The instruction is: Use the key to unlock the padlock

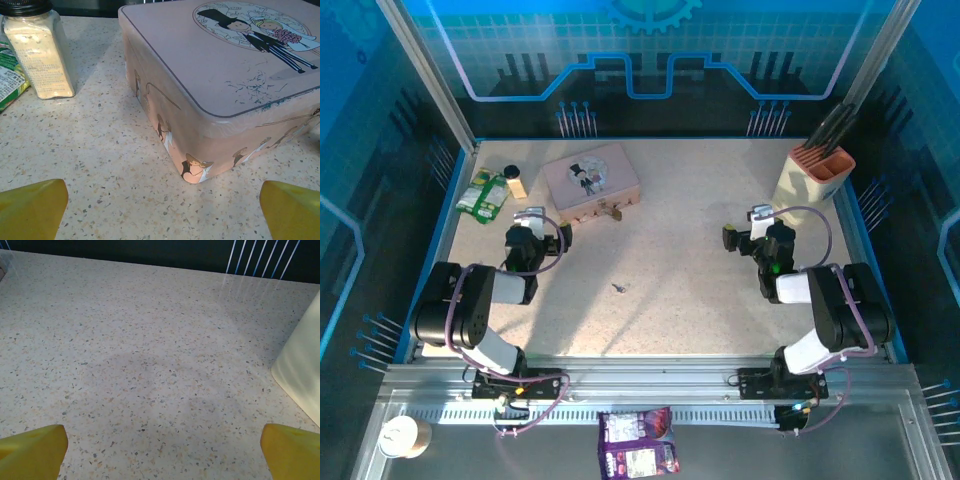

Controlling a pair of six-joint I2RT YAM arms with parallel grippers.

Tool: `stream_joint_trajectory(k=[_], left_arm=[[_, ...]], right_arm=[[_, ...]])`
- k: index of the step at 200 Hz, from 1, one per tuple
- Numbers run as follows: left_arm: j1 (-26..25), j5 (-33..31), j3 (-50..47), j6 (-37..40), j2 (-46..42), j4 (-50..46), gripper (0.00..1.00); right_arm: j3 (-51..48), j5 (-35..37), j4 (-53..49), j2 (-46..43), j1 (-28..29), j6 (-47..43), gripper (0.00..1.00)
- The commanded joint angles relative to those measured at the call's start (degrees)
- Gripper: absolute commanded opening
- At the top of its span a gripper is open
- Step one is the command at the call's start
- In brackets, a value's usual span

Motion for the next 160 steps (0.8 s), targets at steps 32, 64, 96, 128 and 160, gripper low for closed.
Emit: stream_joint_trajectory(k=[32,64,96,128,160], left_arm=[[0.53,1.29,0.96,0.30,-0.81,0.24,0.99],[0.53,1.20,0.96,0.25,-0.82,0.28,0.99],[0.53,1.35,1.01,0.24,-0.85,0.19,0.99],[0.53,1.27,0.99,0.33,-0.85,0.24,0.99],[0.51,1.27,0.97,0.32,-0.83,0.27,0.99]], right_arm=[[1.01,-0.41,0.83,-0.11,-0.38,-0.45,1.00],[1.05,-0.39,0.83,-0.11,-0.36,-0.41,1.00],[1.00,-0.66,0.74,-0.11,-0.61,-0.25,1.00],[1.04,-0.95,0.72,-0.09,-0.65,-0.24,1.00],[1.00,-0.90,0.74,-0.11,-0.63,-0.27,1.00]])
